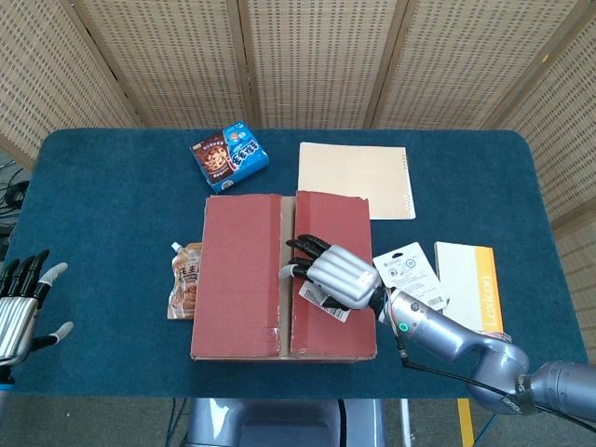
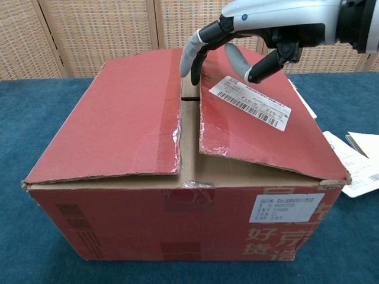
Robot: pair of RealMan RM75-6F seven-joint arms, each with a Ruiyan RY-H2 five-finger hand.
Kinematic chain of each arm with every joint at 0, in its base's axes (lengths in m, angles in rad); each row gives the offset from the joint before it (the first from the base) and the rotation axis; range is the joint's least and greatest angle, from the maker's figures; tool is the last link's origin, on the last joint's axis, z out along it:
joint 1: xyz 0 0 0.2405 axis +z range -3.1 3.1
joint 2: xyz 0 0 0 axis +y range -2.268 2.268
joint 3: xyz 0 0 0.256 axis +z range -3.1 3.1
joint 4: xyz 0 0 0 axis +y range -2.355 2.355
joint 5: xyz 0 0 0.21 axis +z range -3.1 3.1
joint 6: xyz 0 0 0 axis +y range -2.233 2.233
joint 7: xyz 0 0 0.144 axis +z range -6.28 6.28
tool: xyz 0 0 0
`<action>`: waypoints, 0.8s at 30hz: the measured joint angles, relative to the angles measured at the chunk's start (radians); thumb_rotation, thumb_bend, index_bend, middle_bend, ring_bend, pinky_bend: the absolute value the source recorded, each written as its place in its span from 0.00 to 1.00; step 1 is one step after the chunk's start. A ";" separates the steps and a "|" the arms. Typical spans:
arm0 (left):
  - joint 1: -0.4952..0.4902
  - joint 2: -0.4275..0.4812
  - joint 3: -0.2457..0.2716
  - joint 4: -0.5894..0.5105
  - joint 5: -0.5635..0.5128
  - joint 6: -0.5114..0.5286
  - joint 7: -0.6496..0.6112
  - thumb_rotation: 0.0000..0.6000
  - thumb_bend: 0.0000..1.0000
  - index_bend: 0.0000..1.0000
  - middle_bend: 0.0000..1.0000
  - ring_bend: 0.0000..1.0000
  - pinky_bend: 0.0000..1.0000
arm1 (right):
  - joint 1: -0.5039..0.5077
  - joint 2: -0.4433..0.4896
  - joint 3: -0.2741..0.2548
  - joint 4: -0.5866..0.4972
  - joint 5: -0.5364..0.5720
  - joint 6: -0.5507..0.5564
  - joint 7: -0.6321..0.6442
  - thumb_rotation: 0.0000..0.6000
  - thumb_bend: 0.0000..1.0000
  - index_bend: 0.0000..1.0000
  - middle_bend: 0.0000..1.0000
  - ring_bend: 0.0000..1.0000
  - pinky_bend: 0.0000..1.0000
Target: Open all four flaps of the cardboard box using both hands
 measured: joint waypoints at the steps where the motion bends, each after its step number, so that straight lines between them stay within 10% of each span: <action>1: 0.000 0.000 0.000 -0.001 0.001 0.000 0.000 1.00 0.17 0.14 0.00 0.02 0.00 | -0.002 0.002 0.000 0.000 -0.001 0.004 -0.001 1.00 0.98 0.25 0.40 0.00 0.05; 24: -0.009 0.005 -0.003 -0.014 0.020 0.002 0.001 1.00 0.17 0.14 0.00 0.02 0.00 | -0.099 0.177 0.005 -0.055 -0.010 0.137 0.018 1.00 0.98 0.25 0.46 0.05 0.05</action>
